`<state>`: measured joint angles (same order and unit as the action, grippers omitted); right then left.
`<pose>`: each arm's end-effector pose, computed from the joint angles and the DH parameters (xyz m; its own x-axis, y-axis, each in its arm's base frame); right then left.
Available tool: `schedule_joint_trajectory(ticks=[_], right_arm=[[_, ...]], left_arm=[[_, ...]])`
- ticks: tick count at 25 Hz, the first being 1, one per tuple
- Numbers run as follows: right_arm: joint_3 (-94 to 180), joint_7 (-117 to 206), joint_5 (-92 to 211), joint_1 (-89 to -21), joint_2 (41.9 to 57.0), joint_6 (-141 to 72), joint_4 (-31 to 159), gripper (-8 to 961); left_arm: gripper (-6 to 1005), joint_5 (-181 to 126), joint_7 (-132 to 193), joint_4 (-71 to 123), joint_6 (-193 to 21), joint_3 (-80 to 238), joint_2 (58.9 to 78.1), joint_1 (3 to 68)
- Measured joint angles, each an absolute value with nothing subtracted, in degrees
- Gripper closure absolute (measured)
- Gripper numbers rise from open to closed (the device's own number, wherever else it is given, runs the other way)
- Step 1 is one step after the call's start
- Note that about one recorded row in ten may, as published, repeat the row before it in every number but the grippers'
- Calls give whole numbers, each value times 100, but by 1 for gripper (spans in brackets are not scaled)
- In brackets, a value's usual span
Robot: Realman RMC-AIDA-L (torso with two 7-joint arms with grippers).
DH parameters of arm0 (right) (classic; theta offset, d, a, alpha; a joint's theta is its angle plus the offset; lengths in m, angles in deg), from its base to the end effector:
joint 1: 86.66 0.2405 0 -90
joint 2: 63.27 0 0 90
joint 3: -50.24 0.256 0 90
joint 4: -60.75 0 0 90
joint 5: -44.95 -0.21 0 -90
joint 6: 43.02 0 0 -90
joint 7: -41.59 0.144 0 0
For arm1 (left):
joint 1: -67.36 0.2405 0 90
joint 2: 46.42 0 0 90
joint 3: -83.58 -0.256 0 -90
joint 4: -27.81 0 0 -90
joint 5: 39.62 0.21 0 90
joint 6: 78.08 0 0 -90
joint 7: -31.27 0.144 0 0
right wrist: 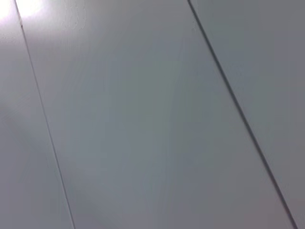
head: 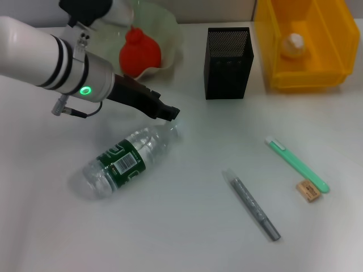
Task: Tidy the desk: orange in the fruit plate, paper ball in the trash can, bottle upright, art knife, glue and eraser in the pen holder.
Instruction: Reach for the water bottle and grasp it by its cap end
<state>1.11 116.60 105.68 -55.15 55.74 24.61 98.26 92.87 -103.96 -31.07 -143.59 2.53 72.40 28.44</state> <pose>0.2153 0.4100 0.0787 0.3628 0.0215 -0.9316 -0.7279 -0.6177 -0.2977 -0.1718 0.3931 -0.0450 0.8322 0.5532 0.0375 0.5279 -0.7698 -0.3588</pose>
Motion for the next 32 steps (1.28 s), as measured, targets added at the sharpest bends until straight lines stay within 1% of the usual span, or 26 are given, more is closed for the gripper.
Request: schedule_joint_trajectory(ticks=[11,26,32], right_arm=[[111,11699,10772,-5491,5578,2471,9790,221],[102,11660,10850,-5492,5583,2481,9783,221],[40,11657,10868,-5494,5590,2495,9745,222]], left_arm=[[419,9277,-10690,-3001,-14399,71,7259,2737],[456,9160,-10713,-2072,-13977,-291,7276,2370],[483,9200,-10664,-2049,-13872,-291,7276,2352]])
